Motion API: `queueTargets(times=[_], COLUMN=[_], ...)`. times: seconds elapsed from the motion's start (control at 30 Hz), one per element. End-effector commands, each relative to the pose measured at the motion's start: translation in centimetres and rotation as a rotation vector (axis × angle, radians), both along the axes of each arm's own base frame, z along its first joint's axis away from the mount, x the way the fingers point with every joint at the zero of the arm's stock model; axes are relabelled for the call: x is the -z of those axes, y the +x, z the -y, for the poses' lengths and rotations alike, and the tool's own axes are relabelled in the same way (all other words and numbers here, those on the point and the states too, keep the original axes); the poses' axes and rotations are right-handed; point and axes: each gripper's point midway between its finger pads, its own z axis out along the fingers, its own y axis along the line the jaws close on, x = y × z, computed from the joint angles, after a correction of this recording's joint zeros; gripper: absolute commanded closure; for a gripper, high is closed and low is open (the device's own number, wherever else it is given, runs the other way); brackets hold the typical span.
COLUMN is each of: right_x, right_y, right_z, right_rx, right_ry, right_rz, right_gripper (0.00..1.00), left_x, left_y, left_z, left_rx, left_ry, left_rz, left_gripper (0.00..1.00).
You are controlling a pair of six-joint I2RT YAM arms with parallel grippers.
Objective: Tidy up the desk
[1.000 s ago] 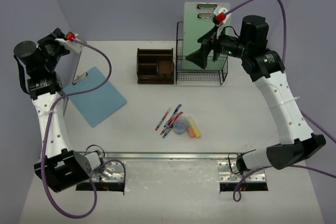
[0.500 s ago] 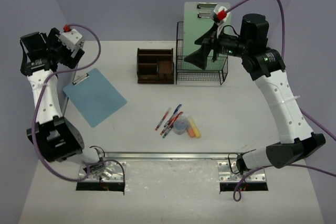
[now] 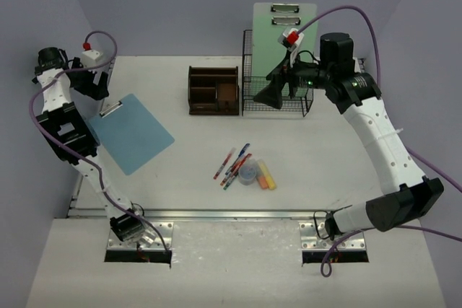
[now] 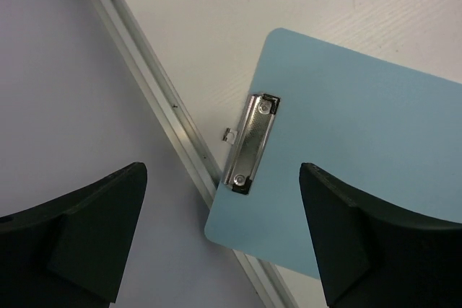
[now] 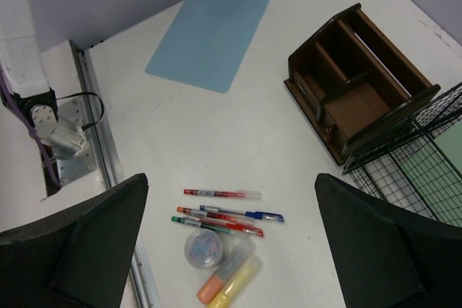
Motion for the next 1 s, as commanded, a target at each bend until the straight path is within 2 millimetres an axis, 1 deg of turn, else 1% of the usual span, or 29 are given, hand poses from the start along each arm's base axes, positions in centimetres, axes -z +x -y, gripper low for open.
queueTargets(times=[0.0, 0.03, 0.07, 0.23, 0.3, 0.4, 0.63, 0.77, 0.97], right_x=[0.3, 0.6, 0.8, 1.7, 2.1, 2.6, 3.3, 3.5, 3.4], right_y=[0.2, 0.3, 0.4, 0.5, 0.7, 0.9, 1.1, 1.2, 1.2], right_z=[-0.3, -0.3, -0.3, -0.3, -0.3, -0.3, -0.4, -0.5, -0.5], right_rx=[-0.024, -0.024, -0.024, -0.024, -0.024, -0.024, -0.029, -0.032, -0.031], right_ry=[-0.006, -0.011, -0.014, -0.030, -0.037, -0.046, -0.051, -0.051, -0.052], right_rz=[0.013, 0.005, -0.001, -0.021, -0.027, -0.038, -0.058, -0.065, -0.060], right_gripper=[0.01, 0.01, 0.01, 0.01, 0.01, 0.01, 0.01, 0.01, 0.01], left_x=[2.3, 3.6, 4.3, 7.1, 8.0, 9.5, 11.8, 12.6, 13.8], left_y=[1.9, 2.3, 2.5, 3.7, 3.8, 3.2, 1.4, 0.7, -0.5], left_z=[-0.3, -0.6, -0.9, -2.3, -2.9, -2.8, -2.1, -1.7, -0.6], left_rx=[0.036, 0.038, 0.035, 0.009, 0.007, 0.018, 0.052, 0.059, 0.088], left_ry=[0.090, 0.109, 0.119, 0.144, 0.160, 0.151, 0.103, 0.076, 0.032], left_rz=[-0.033, -0.055, -0.067, -0.103, -0.116, -0.152, -0.220, -0.246, -0.286], left_gripper=[0.17, 0.18, 0.18, 0.18, 0.19, 0.21, 0.23, 0.23, 0.28])
